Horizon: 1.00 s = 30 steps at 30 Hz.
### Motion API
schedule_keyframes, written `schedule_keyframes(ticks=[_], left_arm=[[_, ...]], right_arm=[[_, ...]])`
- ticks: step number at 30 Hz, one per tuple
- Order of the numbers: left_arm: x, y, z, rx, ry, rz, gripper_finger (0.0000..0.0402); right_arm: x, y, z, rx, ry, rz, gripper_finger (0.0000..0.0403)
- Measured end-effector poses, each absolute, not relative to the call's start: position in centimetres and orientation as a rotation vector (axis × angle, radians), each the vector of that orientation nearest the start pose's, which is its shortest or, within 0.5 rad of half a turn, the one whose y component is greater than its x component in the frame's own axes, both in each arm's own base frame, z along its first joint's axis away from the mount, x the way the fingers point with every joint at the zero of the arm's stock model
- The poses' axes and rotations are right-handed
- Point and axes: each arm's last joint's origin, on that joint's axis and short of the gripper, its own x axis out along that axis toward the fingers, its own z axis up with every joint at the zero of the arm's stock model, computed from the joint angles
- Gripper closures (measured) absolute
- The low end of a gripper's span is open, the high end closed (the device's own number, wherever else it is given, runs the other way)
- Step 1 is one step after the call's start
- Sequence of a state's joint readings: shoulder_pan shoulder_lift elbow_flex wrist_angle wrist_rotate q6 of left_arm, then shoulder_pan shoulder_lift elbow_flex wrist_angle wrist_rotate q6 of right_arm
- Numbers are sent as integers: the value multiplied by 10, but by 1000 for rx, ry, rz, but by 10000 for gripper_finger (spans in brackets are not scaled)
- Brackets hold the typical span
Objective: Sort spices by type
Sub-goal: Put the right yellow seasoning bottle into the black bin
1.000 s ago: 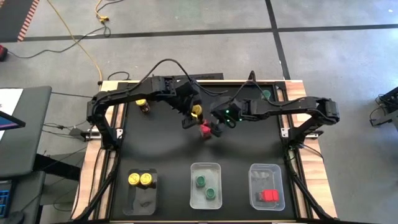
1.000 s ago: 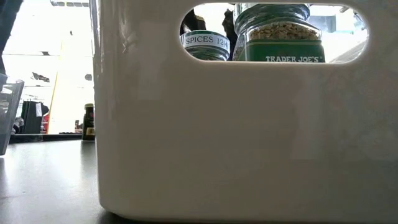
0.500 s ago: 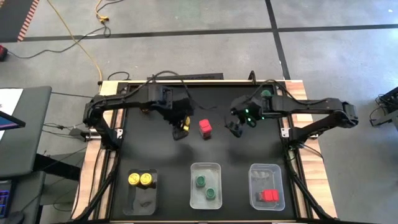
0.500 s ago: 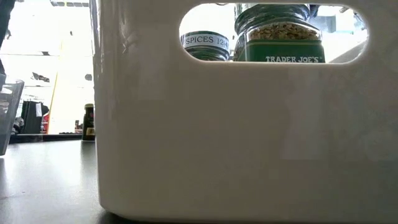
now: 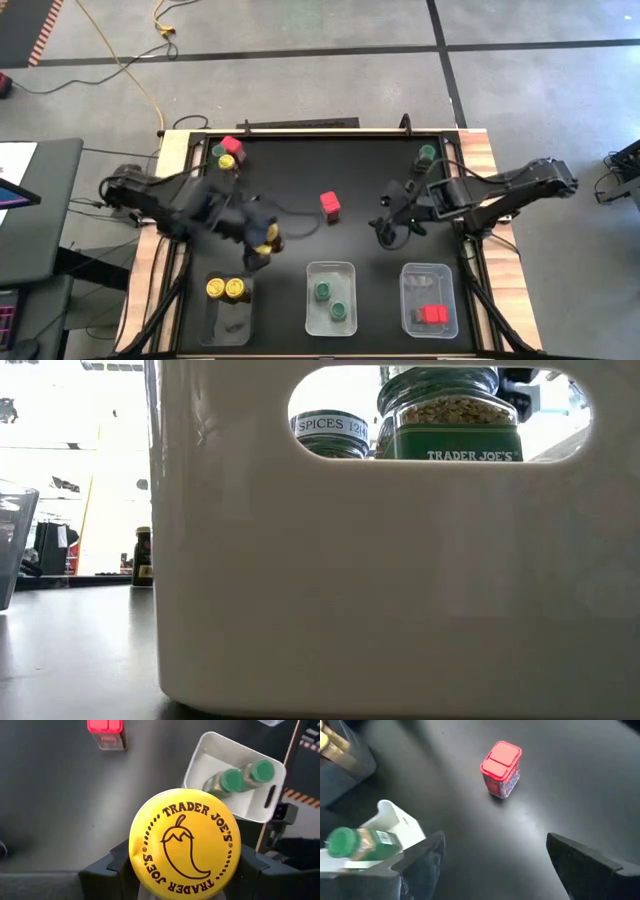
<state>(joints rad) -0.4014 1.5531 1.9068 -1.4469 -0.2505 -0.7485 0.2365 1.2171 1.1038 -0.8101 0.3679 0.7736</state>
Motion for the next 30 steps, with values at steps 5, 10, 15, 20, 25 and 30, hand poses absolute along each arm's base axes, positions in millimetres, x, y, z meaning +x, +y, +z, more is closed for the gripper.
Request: schedule_keyframes(ticks=[5, 10, 15, 20, 25, 30], left_arm=[[222, -151, 422, -407, 990, 261, 201], [193, -199, 412, -515, 981, 281, 201], [165, -231, 391, -652, 1024, 370, 200], [147, -243, 362, -797, 1026, 548, 200], [142, -250, 329, -841, 1079, 639, 200], [142, -255, 304, -848, 1107, 634, 200]], right_arm=[[228, 63, 308, 538, 757, -431, 29], [225, 75, 308, 585, 751, -414, 29], [222, 83, 309, 591, 719, -430, 29], [223, 86, 311, 606, 691, -418, 29], [224, 87, 312, 618, 673, -408, 29], [224, 87, 312, 633, 670, -413, 29]])
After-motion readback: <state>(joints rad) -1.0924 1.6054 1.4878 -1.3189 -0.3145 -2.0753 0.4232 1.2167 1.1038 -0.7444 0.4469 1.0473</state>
